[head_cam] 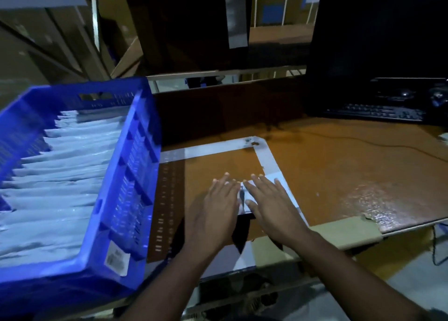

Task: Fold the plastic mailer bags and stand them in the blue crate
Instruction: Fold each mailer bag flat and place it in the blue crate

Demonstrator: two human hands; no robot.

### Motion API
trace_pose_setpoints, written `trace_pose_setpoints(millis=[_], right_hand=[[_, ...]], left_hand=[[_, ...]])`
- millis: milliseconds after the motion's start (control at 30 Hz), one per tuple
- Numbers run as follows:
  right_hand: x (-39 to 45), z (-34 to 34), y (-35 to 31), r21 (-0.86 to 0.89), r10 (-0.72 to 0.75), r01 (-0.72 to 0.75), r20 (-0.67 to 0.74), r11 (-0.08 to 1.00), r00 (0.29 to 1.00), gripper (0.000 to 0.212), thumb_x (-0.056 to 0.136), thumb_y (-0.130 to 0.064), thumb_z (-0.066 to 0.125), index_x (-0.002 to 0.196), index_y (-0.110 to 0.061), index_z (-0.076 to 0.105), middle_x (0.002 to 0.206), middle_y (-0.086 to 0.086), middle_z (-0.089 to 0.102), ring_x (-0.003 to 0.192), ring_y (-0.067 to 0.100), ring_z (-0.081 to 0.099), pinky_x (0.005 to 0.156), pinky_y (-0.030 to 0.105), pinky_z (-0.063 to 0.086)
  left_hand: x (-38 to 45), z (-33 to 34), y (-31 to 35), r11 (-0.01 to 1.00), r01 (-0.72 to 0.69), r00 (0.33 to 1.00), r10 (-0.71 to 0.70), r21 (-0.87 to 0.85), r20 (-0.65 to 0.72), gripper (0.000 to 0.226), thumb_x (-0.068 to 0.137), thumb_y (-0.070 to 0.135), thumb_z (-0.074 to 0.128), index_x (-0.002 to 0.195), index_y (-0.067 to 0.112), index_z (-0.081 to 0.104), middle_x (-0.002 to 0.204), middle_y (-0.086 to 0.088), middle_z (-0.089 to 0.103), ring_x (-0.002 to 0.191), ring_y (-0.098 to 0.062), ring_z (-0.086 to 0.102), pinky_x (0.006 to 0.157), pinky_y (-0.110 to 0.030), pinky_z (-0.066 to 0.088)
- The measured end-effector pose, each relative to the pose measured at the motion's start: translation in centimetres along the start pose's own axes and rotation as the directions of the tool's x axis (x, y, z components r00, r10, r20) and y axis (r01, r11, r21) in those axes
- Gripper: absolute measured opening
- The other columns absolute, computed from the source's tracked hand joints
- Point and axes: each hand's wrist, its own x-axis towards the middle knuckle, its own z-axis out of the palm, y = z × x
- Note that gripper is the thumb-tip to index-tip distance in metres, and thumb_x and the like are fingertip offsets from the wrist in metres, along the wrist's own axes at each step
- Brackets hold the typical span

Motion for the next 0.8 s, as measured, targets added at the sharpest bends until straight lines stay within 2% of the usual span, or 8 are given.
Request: trace_pose_setpoints(millis=[33, 100, 167, 233, 400, 600, 733, 800], right_hand=[[0.0, 1.0, 0.1, -0.053, 0.024, -0.022, 0.024, 0.998, 0.999, 0.069, 0.099, -0.054, 0.002, 0.158, -0.027, 0.026, 0.166, 0.001, 0.021, 0.154, 0.019, 0.011, 0.124, 0.043, -0.002], [-0.6, 2.8, 0.9, -0.118, 0.049, -0.045, 0.031, 0.992, 0.998, 0.068, 0.101, -0.057, 0.002, 0.159, -0.028, 0.023, 0.166, 0.002, 0.019, 0.154, 0.02, 0.01, 0.122, 0.047, -0.002], [-1.0, 3.3, 1.5, -0.14, 0.051, -0.044, 0.044, 0.989, 0.998, 0.062, 0.105, -0.055, 0.009, 0.159, -0.028, 0.022, 0.166, 0.001, 0.018, 0.154, 0.02, 0.009, 0.121, 0.048, -0.001], [-0.1, 2.8, 1.8, -0.139, 0.045, -0.037, 0.057, 0.99, 0.997, 0.064, 0.104, -0.056, 0.004, 0.16, -0.029, 0.02, 0.167, 0.001, 0.017, 0.155, 0.019, 0.007, 0.121, 0.047, -0.002], [-0.8, 2.7, 2.1, -0.091, 0.014, -0.004, 0.1, 0.996, 0.995, 0.067, 0.099, -0.061, -0.005, 0.16, -0.036, 0.002, 0.168, -0.007, -0.005, 0.153, 0.012, -0.012, 0.122, 0.044, -0.009], [0.6, 2.4, 3.3, -0.098, -0.023, 0.034, 0.108, 0.995, 0.994, 0.07, 0.097, -0.064, -0.006, 0.16, -0.035, 0.006, 0.168, -0.005, 0.002, 0.154, 0.013, -0.008, 0.122, 0.044, -0.008], [-1.3, 2.5, 3.8, -0.047, -0.075, 0.082, 0.137, 0.996, 0.988, 0.064, 0.102, -0.062, 0.007, 0.16, -0.037, 0.002, 0.167, -0.009, -0.008, 0.153, 0.01, -0.012, 0.122, 0.044, -0.005], [-0.4, 1.6, 3.9, 0.004, -0.094, 0.095, 0.181, 0.996, 0.979, 0.066, 0.098, -0.065, 0.007, 0.159, -0.039, 0.001, 0.164, -0.013, -0.015, 0.153, 0.01, -0.014, 0.123, 0.041, -0.01]], left_hand=[[0.1, 1.0, 0.0, 0.998, -0.002, 0.995, -0.004, 0.07, 0.095, 0.047, 0.09, 0.023, 0.075, 0.133, 0.007, 0.065, 0.139, -0.01, 0.063, 0.136, -0.027, 0.053, 0.113, -0.045, 0.041], [-0.4, 2.0, 0.2, 0.994, 0.029, 0.974, -0.051, 0.103, 0.222, 0.054, 0.103, 0.032, 0.048, 0.149, 0.006, 0.046, 0.156, -0.011, 0.045, 0.15, -0.026, 0.033, 0.124, -0.046, 0.023], [-0.7, 2.4, 0.4, 0.994, 0.033, 0.965, -0.059, 0.105, 0.255, 0.061, 0.105, 0.037, 0.028, 0.159, 0.008, 0.025, 0.167, -0.009, 0.02, 0.157, -0.023, 0.011, 0.127, -0.044, 0.004], [-0.1, 1.9, 0.4, 0.994, 0.042, 0.961, -0.067, 0.1, 0.267, 0.065, 0.105, 0.04, 0.017, 0.162, 0.011, 0.014, 0.17, -0.006, 0.009, 0.157, -0.02, 0.001, 0.127, -0.042, -0.003], [-1.8, 2.2, 0.0, 0.997, 0.062, 0.95, -0.072, 0.041, 0.304, 0.068, 0.103, 0.048, 0.009, 0.163, 0.016, 0.012, 0.17, -0.003, 0.005, 0.157, -0.015, -0.004, 0.127, -0.044, 0.004], [-0.4, 2.4, 0.4, 0.991, 0.134, 0.934, -0.135, 0.026, 0.331, 0.076, 0.096, 0.051, 0.002, 0.163, 0.016, 0.013, 0.17, -0.001, 0.005, 0.156, -0.013, -0.004, 0.127, -0.039, -0.003], [-2.7, 3.0, 1.2, 0.986, 0.168, 0.945, -0.159, -0.006, 0.286, 0.067, 0.101, 0.049, 0.023, 0.161, 0.019, 0.022, 0.17, 0.002, 0.013, 0.157, -0.013, 0.002, 0.126, -0.045, 0.009], [-2.1, 3.2, 0.9, 0.974, 0.218, 0.946, -0.197, -0.057, 0.258, 0.071, 0.098, 0.055, 0.029, 0.161, 0.023, 0.025, 0.169, 0.004, 0.01, 0.156, -0.013, 0.006, 0.127, -0.041, 0.005]])
